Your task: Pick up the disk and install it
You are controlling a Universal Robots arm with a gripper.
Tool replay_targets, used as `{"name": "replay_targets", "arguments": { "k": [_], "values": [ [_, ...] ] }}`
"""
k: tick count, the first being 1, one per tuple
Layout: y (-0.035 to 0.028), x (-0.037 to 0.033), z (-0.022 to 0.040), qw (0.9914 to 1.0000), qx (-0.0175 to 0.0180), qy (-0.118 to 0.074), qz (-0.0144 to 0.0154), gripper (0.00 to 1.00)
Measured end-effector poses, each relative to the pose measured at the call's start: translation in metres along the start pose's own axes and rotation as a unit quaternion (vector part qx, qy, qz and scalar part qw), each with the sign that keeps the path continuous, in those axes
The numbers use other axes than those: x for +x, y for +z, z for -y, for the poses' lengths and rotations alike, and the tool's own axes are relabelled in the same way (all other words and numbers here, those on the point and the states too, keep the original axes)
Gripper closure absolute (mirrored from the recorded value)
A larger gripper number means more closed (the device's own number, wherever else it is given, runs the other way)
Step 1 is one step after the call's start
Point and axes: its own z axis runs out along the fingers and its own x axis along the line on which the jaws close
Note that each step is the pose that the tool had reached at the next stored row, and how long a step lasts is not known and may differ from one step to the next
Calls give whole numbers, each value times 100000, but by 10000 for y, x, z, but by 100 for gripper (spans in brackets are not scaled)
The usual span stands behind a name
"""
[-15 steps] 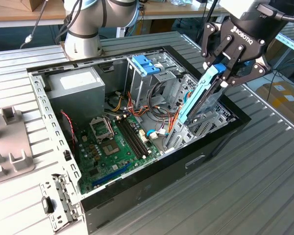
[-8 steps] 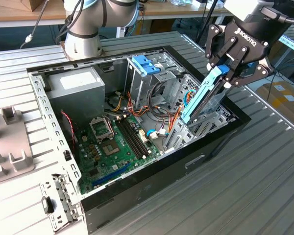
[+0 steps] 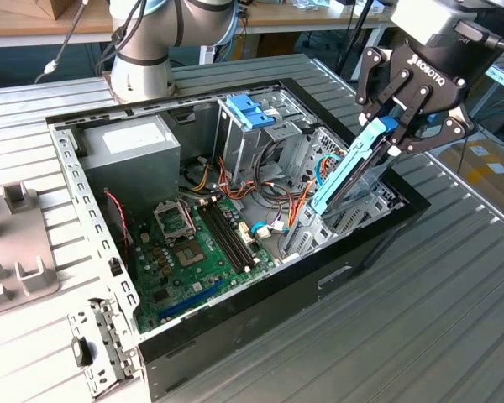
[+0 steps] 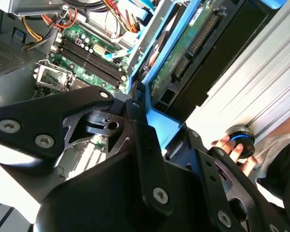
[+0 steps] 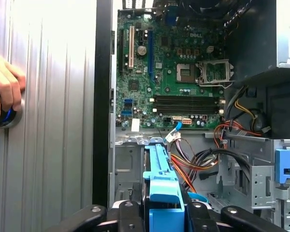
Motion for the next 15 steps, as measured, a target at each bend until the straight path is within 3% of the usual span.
{"name": "replay_targets", "arguments": {
  "k": [10, 12, 15],
  "values": [
    [25, 34, 15, 100000, -3, -1, 19, 63],
    [8, 34, 16, 100000, 4, 7, 81, 63],
    [-86, 27, 14, 100000, 0, 1, 25, 63]
  ]
}}
